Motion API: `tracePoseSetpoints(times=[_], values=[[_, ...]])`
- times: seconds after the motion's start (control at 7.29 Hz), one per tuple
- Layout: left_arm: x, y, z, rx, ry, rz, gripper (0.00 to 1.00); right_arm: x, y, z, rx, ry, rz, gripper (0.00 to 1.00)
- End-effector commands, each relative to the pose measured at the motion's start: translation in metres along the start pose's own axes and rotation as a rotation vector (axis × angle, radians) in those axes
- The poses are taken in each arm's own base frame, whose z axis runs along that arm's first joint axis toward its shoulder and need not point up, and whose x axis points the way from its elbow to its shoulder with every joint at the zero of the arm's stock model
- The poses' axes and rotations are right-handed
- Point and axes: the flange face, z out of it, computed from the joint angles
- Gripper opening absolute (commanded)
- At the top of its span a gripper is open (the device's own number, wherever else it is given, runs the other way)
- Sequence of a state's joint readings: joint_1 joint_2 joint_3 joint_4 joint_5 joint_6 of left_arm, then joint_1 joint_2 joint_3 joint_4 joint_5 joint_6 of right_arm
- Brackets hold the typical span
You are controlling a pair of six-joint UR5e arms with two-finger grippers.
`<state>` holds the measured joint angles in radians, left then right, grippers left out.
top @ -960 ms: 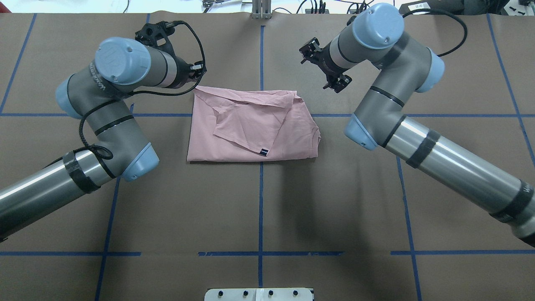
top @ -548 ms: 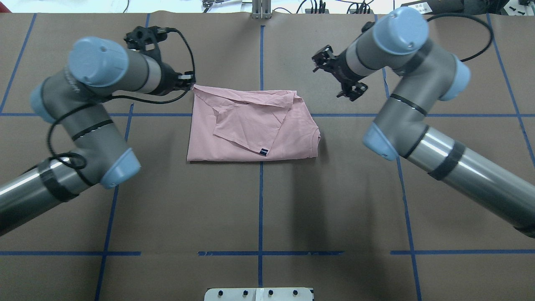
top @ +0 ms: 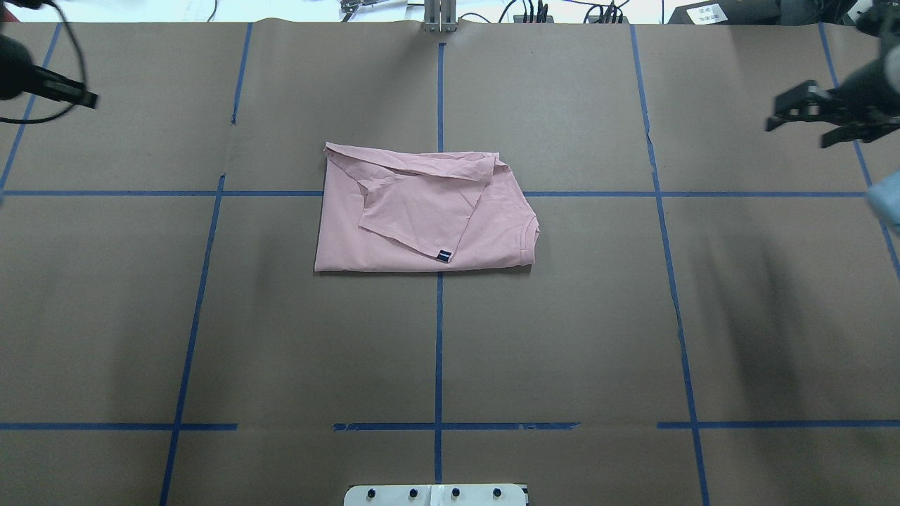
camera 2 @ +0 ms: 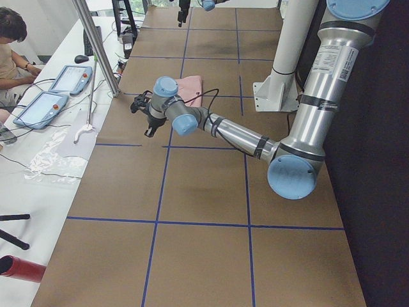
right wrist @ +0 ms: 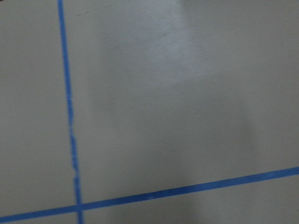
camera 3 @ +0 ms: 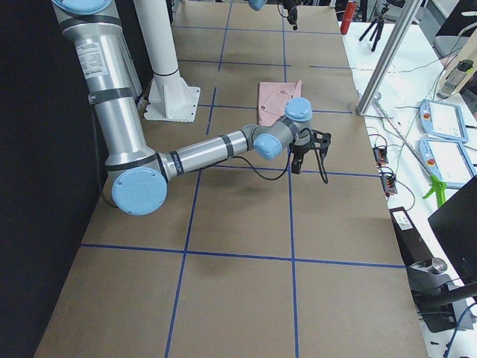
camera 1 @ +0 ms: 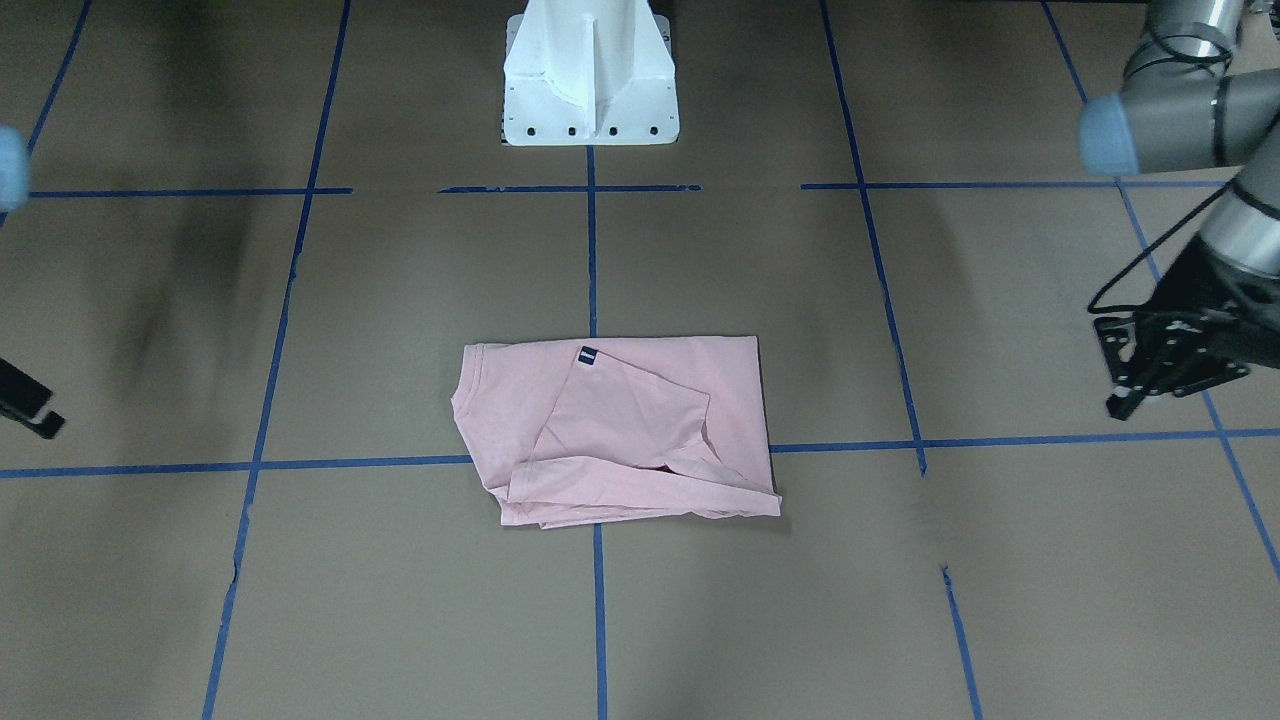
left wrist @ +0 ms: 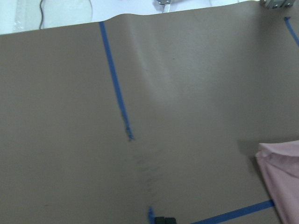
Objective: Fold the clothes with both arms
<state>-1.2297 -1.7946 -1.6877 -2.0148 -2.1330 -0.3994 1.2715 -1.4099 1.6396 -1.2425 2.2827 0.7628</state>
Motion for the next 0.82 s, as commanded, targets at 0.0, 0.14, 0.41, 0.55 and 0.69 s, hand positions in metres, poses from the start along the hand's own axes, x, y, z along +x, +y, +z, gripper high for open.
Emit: tracePoseSetpoints(times=[0.0, 0.14, 0.41, 0.55, 0.69], values=[[-0.110, 0.021, -0.054, -0.089, -0.094, 0.096, 0.50, 0.103, -0.002, -0.034, -0.078, 0.082, -0.180, 1.00], [-0.150, 0.062, -0.060, -0.158, -0.082, 0.078, 0.65, 0.126, 0.004, -0.036, -0.125, 0.102, -0.209, 1.00], [-0.180, 0.112, -0.064, -0.237, 0.001, -0.063, 1.00, 0.143, 0.013, -0.034, -0.155, 0.111, -0.230, 1.00], [-0.185, 0.121, -0.064, -0.299, 0.000, -0.119, 1.00, 0.147, 0.015, -0.036, -0.160, 0.114, -0.218, 1.00], [-0.190, 0.136, -0.064, -0.315, 0.002, -0.148, 1.00, 0.149, 0.019, -0.034, -0.169, 0.101, -0.212, 1.00]])
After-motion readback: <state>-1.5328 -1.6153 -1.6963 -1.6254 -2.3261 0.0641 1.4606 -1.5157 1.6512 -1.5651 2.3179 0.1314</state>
